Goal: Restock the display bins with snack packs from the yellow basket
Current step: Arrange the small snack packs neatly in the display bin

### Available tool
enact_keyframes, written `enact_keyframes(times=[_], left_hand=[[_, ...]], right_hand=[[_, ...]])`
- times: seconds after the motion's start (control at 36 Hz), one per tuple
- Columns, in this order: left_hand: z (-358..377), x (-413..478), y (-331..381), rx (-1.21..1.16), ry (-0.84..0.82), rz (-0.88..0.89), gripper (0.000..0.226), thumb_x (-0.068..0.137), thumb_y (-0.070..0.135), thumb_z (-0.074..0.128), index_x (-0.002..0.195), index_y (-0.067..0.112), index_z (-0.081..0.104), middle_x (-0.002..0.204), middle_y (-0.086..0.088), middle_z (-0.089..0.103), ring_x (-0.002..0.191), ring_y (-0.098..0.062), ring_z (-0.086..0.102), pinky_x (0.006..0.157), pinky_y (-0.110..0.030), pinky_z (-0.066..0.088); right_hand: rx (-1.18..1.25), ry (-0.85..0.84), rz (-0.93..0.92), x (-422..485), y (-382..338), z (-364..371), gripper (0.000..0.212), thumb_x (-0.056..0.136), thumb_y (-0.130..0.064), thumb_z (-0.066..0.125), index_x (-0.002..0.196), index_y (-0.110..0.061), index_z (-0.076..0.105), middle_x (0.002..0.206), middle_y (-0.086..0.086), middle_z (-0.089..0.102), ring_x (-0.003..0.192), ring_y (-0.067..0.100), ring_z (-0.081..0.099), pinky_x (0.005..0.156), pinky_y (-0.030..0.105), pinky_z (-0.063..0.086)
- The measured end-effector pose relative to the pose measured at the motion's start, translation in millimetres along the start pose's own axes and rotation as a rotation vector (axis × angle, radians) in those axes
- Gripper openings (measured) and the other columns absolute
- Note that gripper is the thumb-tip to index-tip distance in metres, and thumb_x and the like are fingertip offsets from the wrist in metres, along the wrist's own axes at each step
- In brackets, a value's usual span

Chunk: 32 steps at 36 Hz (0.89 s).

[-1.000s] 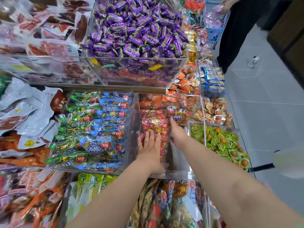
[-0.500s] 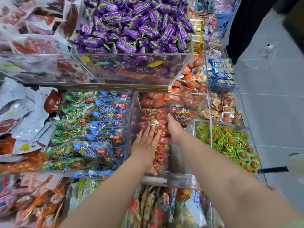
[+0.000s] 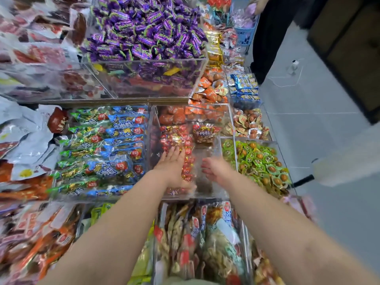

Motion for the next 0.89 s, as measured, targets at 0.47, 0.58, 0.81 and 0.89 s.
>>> enact_keyframes(times=[0.47, 0.58, 0.81, 0.89], left_hand=[[30.1, -117.8, 71.2, -0.767, 0.671, 0.074, 0.013, 0.089, 0.012, 0.058, 0.094, 0.020, 0.067, 0.087, 0.012, 0.058, 0.080, -0.006, 0.053, 0.072, -0.019, 0.038], [88.5, -115.6, 92.0, -0.892, 0.314, -0.014, 0.016, 0.091, 0.014, 0.056, 0.081, 0.025, 0.062, 0.078, 0.010, 0.064, 0.072, -0.002, 0.058, 0.061, -0.012, 0.041], [234.3, -165.2, 133.5, -0.814, -0.188, -0.185, 0.028, 0.101, 0.018, 0.043, 0.074, 0.016, 0.052, 0.067, -0.003, 0.052, 0.057, -0.017, 0.051, 0.053, -0.023, 0.039], [281.4, -194.9, 148.4, -0.772, -0.355, -0.274, 0.029, 0.100, 0.012, 0.040, 0.071, 0.015, 0.042, 0.059, -0.003, 0.041, 0.036, -0.010, 0.037, 0.038, -0.014, 0.022]], right_hand=[[0.349, 0.108, -0.019, -130.2, 104.4, -76.5, 0.015, 0.096, -0.011, 0.046, 0.086, -0.008, 0.056, 0.072, 0.006, 0.055, 0.057, 0.014, 0.047, 0.055, 0.022, 0.035], [0.464, 0.165, 0.066, -137.6, 191.9, -101.3, 0.021, 0.095, -0.007, 0.047, 0.074, -0.008, 0.051, 0.059, 0.004, 0.053, 0.047, 0.013, 0.047, 0.046, 0.021, 0.033], [0.482, 0.257, 0.335, -207.1, 399.5, -139.5, 0.025, 0.097, -0.018, 0.044, 0.072, -0.017, 0.046, 0.050, -0.002, 0.049, 0.040, 0.007, 0.045, 0.041, 0.018, 0.030], [0.530, 0.308, 0.417, -247.4, 472.8, -147.1, 0.027, 0.097, -0.017, 0.039, 0.071, -0.019, 0.044, 0.033, -0.008, 0.039, 0.025, 0.004, 0.035, 0.030, 0.016, 0.022]])
Point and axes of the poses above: each hand's wrist, its own x-axis towards the middle knuckle, its own z-axis out of the palm, y = z × x, the point moved 8 cm from there along x, towards the middle knuckle
